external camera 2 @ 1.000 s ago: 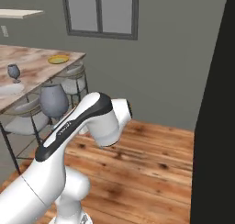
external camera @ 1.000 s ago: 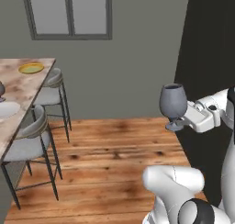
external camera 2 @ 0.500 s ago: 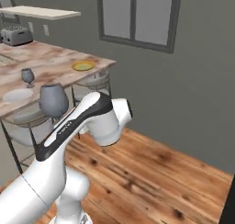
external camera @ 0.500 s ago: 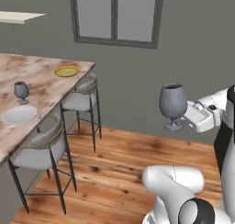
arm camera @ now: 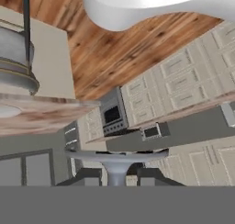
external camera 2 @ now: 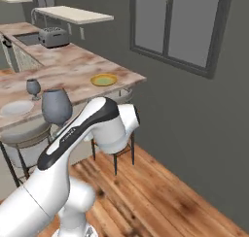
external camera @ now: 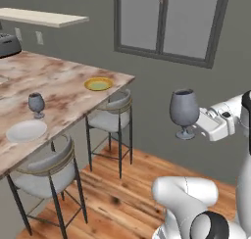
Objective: Retrieve the wine glasses from the counter and place one next to each plate.
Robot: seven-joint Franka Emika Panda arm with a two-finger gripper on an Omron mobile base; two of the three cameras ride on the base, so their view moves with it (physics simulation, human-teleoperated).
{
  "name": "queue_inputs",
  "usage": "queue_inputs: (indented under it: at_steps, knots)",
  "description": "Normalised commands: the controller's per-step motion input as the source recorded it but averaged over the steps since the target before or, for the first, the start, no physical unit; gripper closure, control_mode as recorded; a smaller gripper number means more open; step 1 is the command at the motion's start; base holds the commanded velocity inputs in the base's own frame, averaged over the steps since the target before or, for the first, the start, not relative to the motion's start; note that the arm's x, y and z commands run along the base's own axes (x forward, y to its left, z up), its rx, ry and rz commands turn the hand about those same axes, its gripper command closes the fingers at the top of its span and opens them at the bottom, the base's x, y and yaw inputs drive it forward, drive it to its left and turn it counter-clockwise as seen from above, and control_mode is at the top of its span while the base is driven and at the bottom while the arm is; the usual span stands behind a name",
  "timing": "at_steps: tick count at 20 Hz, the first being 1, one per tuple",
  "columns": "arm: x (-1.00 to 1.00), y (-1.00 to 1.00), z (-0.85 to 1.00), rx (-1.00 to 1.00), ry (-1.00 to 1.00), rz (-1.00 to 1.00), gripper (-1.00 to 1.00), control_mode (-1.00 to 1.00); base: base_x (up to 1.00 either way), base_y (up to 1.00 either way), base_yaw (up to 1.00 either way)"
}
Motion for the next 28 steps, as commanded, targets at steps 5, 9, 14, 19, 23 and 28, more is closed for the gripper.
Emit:
queue_inputs:
  at_steps: [5,9,14,19,23,28]
  knots:
    - [0.0,0.0,0.0,0.0,0.0,0.0,1.0,1.0,1.0,-0.56,0.4]
    - [0.0,0.0,0.0,0.0,0.0,0.0,1.0,1.0,1.0,-0.22,0.3]
    - [0.0,0.0,0.0,0.0,0.0,0.0,1.0,1.0,0.89,0.0,-0.02]
    - [0.0,0.0,0.0,0.0,0.0,0.0,1.0,1.0,0.59,0.15,-0.28]
    - [0.0,0.0,0.0,0.0,0.0,0.0,1.0,1.0,0.58,0.13,-0.17]
    - [0.0,0.0,0.0,0.0,0.0,0.0,1.0,1.0,0.76,0.01,0.05]
